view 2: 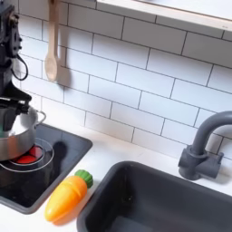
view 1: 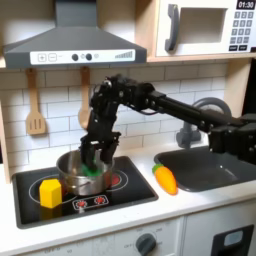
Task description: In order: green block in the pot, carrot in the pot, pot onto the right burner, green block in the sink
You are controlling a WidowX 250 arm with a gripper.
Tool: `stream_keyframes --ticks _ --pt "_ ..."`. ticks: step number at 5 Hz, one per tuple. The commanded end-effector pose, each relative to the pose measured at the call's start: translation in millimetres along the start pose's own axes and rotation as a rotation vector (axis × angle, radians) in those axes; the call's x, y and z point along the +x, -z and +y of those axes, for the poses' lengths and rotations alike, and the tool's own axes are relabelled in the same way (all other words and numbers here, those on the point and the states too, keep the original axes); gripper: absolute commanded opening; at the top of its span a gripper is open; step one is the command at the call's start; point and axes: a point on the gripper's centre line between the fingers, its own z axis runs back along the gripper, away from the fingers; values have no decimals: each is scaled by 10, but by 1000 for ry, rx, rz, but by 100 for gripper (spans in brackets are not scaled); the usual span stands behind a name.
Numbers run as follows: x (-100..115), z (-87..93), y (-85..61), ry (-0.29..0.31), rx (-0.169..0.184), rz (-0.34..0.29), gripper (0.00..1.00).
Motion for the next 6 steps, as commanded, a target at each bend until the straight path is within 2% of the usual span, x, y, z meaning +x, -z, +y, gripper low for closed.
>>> stream_keyframes --ticks 1,2,3,6 --pt "-66 31 -34 10 -7 -2 100" --pt "-93 15 35 22 -4 17 100" --pt "-111 -19 72 35 -15 20 0" --pt "-178 -77 139 40 -33 43 0"
